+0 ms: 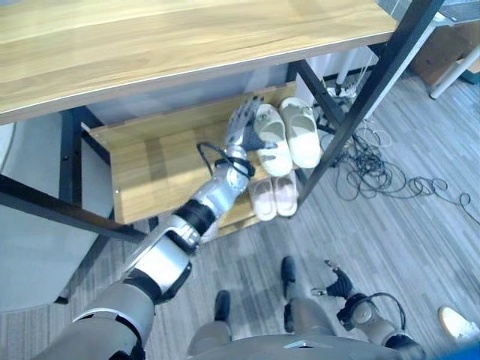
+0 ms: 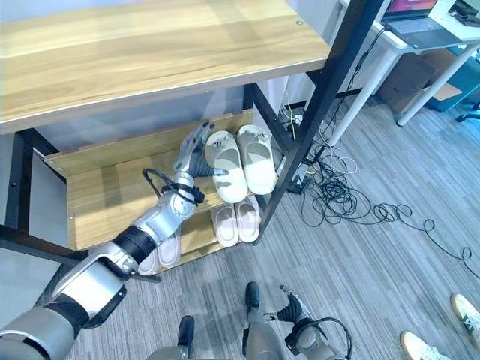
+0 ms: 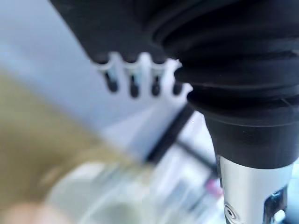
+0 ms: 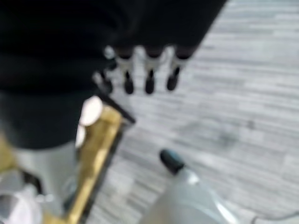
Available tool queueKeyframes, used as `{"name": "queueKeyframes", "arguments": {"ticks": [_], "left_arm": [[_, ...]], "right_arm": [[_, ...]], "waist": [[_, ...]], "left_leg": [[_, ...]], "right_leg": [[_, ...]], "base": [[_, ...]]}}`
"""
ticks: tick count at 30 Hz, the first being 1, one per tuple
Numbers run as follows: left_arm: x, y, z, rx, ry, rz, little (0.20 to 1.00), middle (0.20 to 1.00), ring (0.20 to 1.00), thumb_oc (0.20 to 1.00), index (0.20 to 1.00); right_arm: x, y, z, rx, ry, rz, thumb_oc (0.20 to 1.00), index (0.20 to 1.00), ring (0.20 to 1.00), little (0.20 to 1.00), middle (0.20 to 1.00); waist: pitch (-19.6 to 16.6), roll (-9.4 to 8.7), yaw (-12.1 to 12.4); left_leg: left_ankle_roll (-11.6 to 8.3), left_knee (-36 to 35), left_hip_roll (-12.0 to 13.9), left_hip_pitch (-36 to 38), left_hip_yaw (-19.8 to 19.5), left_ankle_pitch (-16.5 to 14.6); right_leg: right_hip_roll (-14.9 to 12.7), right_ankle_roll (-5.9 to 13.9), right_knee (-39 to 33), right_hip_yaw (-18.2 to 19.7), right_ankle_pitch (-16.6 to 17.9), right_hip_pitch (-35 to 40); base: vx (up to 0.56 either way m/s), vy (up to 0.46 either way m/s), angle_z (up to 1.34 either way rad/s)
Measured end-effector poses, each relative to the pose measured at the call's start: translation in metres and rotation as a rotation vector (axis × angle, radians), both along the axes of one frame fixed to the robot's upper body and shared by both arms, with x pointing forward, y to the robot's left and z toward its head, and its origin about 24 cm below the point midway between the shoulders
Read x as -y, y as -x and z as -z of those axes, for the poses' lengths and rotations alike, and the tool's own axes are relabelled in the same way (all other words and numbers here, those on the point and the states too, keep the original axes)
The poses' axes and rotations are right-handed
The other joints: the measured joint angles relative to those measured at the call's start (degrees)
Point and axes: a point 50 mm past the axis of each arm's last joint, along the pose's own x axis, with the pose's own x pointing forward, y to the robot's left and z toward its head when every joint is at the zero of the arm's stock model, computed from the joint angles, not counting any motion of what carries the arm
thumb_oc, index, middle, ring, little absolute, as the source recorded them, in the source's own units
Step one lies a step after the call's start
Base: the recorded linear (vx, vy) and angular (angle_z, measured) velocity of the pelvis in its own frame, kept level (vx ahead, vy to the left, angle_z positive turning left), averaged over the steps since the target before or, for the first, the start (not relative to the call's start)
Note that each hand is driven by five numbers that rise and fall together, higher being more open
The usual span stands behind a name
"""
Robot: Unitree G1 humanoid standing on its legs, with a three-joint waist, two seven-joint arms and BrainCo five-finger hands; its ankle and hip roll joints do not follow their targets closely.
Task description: Arrange the slippers neatly on the shoe rack.
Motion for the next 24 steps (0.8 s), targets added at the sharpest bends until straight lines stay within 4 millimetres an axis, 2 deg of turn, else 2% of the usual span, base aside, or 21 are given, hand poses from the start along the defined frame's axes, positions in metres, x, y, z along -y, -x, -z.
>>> {"name": "queueKeyframes", "arguments": {"ticks": [1,4,9,10,11,13,14,15,16,17,18,19,20,21,23,24], "left_arm": [[-0.005,0.002,0.006,-0.016,0.002,-0.012,1.0,1.0,1.0,1.0,1.0],[-0.032,0.016,0.028,-0.086,0.014,-0.059,1.0,1.0,1.0,1.0,1.0],[-0.068,0.062,0.075,-0.233,0.069,-0.097,1.0,1.0,1.0,1.0,1.0],[-0.079,0.078,0.094,-0.31,0.067,-0.117,1.0,1.0,1.0,1.0,1.0],[-0.107,0.128,0.142,-0.539,0.074,-0.179,1.0,1.0,1.0,1.0,1.0],[-0.115,0.149,0.161,-0.644,0.068,-0.201,1.0,1.0,1.0,1.0,1.0],[-0.122,0.168,0.175,-0.729,0.114,-0.216,1.0,1.0,1.0,1.0,1.0],[-0.135,0.208,0.208,-0.942,0.146,-0.269,1.0,1.0,1.0,1.0,1.0],[-0.136,0.22,0.217,-1.019,0.131,-0.261,1.0,1.0,1.0,1.0,1.0],[-0.137,0.235,0.224,-1.082,0.143,-0.258,1.0,1.0,1.0,1.0,1.0],[-0.137,0.236,0.225,-1.088,0.146,-0.258,1.0,1.0,1.0,1.0,1.0],[-0.14,0.259,0.238,-1.185,0.199,-0.29,1.0,1.0,1.0,1.0,1.0],[-0.144,0.267,0.242,-1.222,0.193,-0.302,1.0,1.0,1.0,1.0,1.0],[-0.144,0.279,0.253,-1.296,0.202,-0.329,1.0,1.0,1.0,1.0,1.0],[-0.134,0.307,0.284,-1.492,0.253,-0.401,1.0,1.0,1.0,1.0,1.0],[-0.129,0.312,0.286,-1.517,0.276,-0.395,1.0,1.0,1.0,1.0,1.0]], "right_arm": [[0.003,0.01,0.004,-0.037,0.006,0.01,1.0,1.0,1.0,1.0,1.0],[0.012,0.024,0.01,-0.09,0.02,0.047,1.0,1.0,1.0,1.0,1.0],[0.024,0.042,0.015,-0.153,0.034,0.125,1.0,1.0,1.0,1.0,1.0],[0.026,0.045,0.015,-0.156,0.033,0.147,1.0,1.0,1.0,1.0,1.0],[0.032,0.05,0.015,-0.162,0.034,0.19,1.0,1.0,1.0,1.0,1.0],[0.034,0.057,0.017,-0.177,0.034,0.21,1.0,1.0,1.0,1.0,1.0],[0.038,0.057,0.017,-0.184,0.039,0.218,1.0,1.0,1.0,1.0,1.0],[0.048,0.057,0.014,-0.185,0.058,0.23,1.0,1.0,1.0,1.0,1.0],[0.054,0.06,0.014,-0.199,0.073,0.233,1.0,1.0,1.0,1.0,1.0],[0.061,0.059,0.012,-0.2,0.09,0.242,1.0,1.0,1.0,1.0,1.0],[0.062,0.059,0.012,-0.198,0.092,0.245,1.0,1.0,1.0,1.0,1.0],[0.07,0.061,0.011,-0.199,0.1,0.287,1.0,1.0,1.0,1.0,1.0],[0.07,0.063,0.011,-0.204,0.097,0.285,1.0,1.0,1.0,1.0,1.0],[0.073,0.064,0.01,-0.209,0.106,0.285,1.0,1.0,1.0,1.0,1.0],[0.087,0.071,0.008,-0.238,0.144,0.295,1.0,1.0,1.0,1.0,1.0],[0.088,0.072,0.008,-0.243,0.147,0.293,1.0,1.0,1.0,1.0,1.0]], "waist": [[-0.3,0.35,0.9],[-1.4,2.17,1.6],[-1.9,3.09,3.1],[-1.8,3.31,3.6],[-1.6,3.92,4.4],[-1.5,4.04,5.4],[-1.3,5.04,6.6],[-1.6,5.96,5.8],[-1.6,6.75,6.1],[-1.4,8.77,7.0],[-1.5,9.07,7.1],[-1.3,10.29,6.8],[-1.4,9.44,6.3],[-1.4,9.63,6.4],[-1.1,10.8,6.0],[-1.1,10.74,5.6]], "left_leg": [[-0.28,0.0,-0.2,1.1,-0.4,-0.2],[-0.46,-0.5,0.5,2.3,-0.3,-0.8],[-0.54,-0.3,0.7,3.2,-0.5,-0.8],[-0.54,-0.3,0.7,3.5,-0.4,-0.8],[-0.53,-0.3,0.6,4.2,-0.5,-0.8],[-0.55,-0.3,0.3,4.3,-1.0,-0.8],[-0.16,-0.4,0.2,4.0,-1.1,-0.7],[0.16,-0.6,0.3,4.6,-0.5,-1.3],[0.32,-0.6,0.3,4.2,-0.4,-1.2],[1.12,-0.6,1.4,3.0,-0.4,-0.7],[1.32,-0.6,1.7,2.8,-0.4,-0.6],[0.69,-0.6,2.8,1.9,0.1,-0.6],[0.45,-0.6,2.1,1.7,0.1,-0.5],[-0.19,-0.6,1.8,1.6,0.1,-0.1],[-0.44,-0.6,2.1,2.1,0.2,0.1],[-0.48,-0.6,2.0,2.3,0.2,0.1]], "right_leg": [[0.2,-1.26,0.0,-0.1,0.2,1.1],[0.5,-2.05,0.0,-0.4,-0.4,2.4],[0.8,-2.15,0.0,-0.7,-0.3,3.4],[0.8,-2.18,0.0,-0.7,-0.3,3.7],[0.4,-2.26,-0.2,-0.7,-0.4,4.4],[0.2,-2.28,-0.2,-0.7,-0.4,4.5],[-0.2,-2.27,-0.4,-0.9,-0.8,4.4],[-0.3,0.24,-0.4,-0.8,-2.6,4.9],[-0.4,1.69,-0.4,-0.8,-3.7,4.7],[0.3,3.18,0.1,-1.3,-4.4,4.1],[0.6,2.86,0.2,-1.4,-4.0,3.8],[1.9,1.49,4.7,-2.0,-3.6,2.4],[1.6,0.32,3.8,-1.6,-4.4,3.3],[1.7,-2.49,1.9,-1.1,-3.4,3.9],[2.0,-2.52,-0.3,-0.9,-2.2,5.2],[2.0,-2.46,-0.3,-0.8,-2.1,5.3]], "base": [[0.06,-0.036,0.12],[0.04,-0.05,-0.02],[0.0,-0.042,0.02],[0.0,0.0,0.0],[0.0,0.0,0.0],[-0.02,-0.019,0.11],[0.0,0.0,0.0],[0.02,0.003,-0.05],[0.02,0.004,-0.05],[0.01,-0.011,0.08],[0.0,0.0,0.0],[0.01,-0.011,0.08],[0.02,-0.001,0.07],[0.02,-0.001,0.12],[0.02,-0.006,-0.07],[0.02,-0.013,-0.14]]}}
